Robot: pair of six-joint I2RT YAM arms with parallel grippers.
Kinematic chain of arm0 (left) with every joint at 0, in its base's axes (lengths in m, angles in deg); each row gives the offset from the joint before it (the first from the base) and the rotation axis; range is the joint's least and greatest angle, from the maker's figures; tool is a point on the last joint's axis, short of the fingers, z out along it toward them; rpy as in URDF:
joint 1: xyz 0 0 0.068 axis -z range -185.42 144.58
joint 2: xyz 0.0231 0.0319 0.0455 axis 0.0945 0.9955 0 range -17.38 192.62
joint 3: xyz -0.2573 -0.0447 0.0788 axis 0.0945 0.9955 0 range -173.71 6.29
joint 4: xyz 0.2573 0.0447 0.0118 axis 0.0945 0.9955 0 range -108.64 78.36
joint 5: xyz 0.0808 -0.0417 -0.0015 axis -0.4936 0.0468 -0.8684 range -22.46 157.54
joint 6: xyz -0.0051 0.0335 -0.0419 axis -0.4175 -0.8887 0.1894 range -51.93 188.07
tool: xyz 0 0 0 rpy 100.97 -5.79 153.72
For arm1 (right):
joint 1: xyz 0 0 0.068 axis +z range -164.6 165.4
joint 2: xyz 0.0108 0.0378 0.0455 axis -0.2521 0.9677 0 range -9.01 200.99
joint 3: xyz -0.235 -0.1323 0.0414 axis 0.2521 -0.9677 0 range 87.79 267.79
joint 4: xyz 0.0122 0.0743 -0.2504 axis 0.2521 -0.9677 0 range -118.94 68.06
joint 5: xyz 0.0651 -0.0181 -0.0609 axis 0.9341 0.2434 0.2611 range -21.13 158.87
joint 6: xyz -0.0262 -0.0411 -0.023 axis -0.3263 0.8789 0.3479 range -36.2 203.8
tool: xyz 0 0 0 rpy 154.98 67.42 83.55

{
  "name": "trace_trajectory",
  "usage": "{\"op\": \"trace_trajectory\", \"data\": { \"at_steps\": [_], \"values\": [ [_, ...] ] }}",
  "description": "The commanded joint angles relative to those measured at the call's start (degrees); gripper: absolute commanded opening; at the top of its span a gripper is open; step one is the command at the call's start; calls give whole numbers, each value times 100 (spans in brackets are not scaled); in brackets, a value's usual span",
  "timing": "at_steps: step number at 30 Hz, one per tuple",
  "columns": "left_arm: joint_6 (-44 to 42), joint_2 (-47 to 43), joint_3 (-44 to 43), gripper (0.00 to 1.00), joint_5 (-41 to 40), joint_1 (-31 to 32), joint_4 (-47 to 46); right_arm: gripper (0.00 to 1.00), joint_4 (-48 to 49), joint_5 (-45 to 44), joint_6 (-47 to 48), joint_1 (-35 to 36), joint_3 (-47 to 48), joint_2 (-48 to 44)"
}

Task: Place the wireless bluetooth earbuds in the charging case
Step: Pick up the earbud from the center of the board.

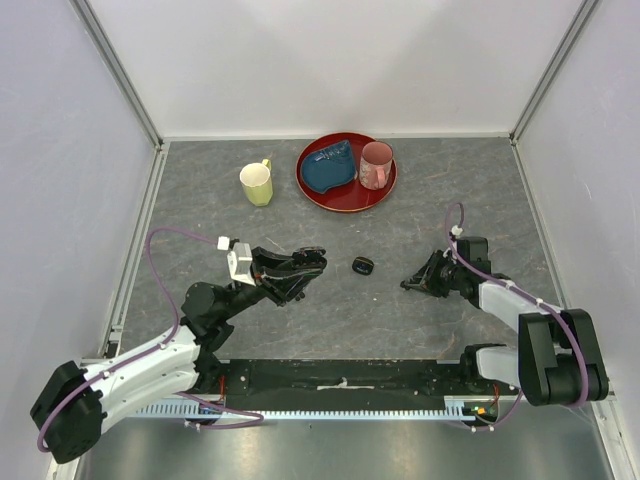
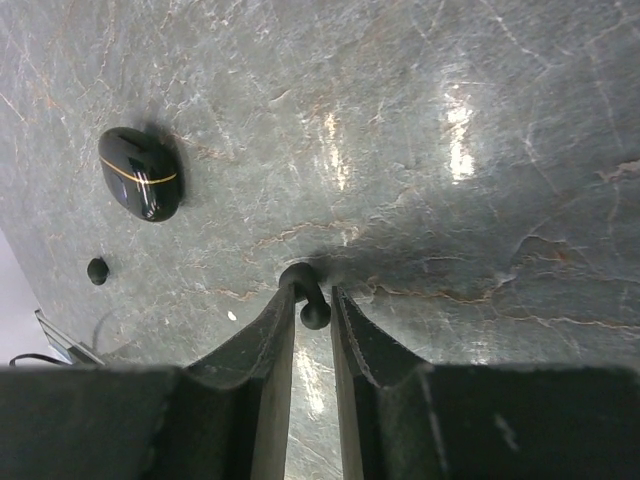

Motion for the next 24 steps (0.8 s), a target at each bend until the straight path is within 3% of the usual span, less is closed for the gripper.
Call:
{"op": "trace_trajectory", "data": {
  "at_steps": [1, 24],
  "values": [
    [151, 37, -197, 2, -70, 31, -149, 27, 158, 72, 103, 67, 112, -187],
    [221, 20, -153, 2, -105, 31, -105, 24, 228, 20, 103, 216, 191, 103]
  ]
}}
